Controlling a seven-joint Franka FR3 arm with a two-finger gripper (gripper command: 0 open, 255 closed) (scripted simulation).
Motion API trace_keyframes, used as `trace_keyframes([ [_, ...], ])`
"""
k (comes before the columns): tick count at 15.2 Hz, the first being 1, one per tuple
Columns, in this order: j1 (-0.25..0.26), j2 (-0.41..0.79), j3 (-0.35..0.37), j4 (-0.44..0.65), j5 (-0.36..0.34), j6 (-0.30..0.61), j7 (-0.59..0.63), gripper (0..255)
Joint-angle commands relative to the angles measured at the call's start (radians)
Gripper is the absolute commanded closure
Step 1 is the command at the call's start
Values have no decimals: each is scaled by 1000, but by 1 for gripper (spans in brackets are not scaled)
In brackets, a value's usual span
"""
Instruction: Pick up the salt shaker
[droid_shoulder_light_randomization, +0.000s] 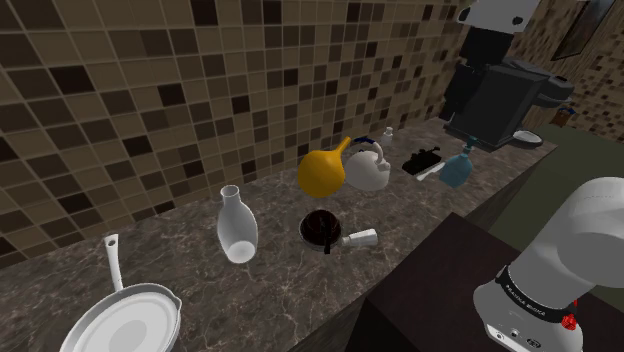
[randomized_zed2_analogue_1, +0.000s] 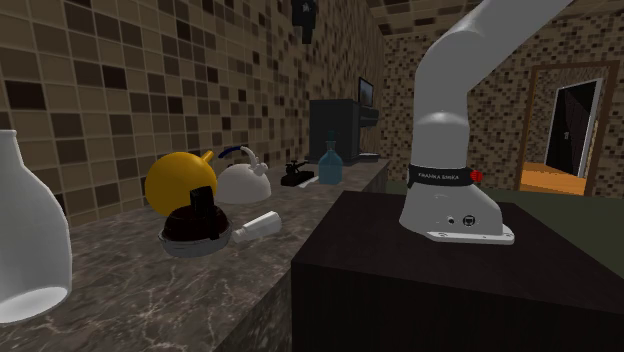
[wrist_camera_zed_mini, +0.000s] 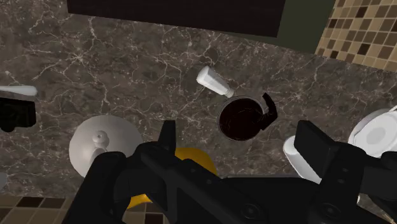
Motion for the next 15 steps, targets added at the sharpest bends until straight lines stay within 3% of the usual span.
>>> trace_keyframes([
  [1, 0, 0, 0, 0, 0, 0, 0, 0],
  [15, 123, 320, 46, -204, -52, 439, -248, 0],
])
